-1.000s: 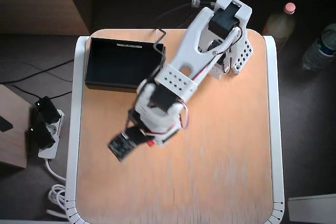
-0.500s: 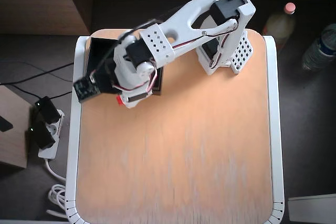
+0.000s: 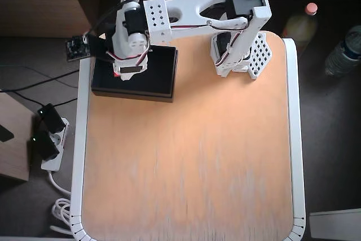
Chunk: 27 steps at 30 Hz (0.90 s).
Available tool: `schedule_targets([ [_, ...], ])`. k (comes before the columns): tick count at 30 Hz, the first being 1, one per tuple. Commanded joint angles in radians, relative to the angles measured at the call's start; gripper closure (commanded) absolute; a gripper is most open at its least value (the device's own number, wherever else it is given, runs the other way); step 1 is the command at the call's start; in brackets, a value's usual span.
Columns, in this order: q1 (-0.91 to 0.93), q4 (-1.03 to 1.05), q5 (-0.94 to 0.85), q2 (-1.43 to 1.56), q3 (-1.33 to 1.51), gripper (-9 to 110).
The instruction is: Grasp a lego block and put it in the bin.
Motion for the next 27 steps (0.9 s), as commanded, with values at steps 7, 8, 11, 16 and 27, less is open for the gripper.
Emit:
schedule_targets([
  [7,0.098,0.012,0.046,0.044,-0.138,101],
  [8,0.101,0.012,0.048,0.038,-0.138,101],
  [11,0.109,0.002,0.046,0.017,-0.135,101],
  [16,0.117,-0.103,0.026,0.011,-0.052,101],
  [27,0.114,-0.238,0.04,0.011,0.106,101],
])
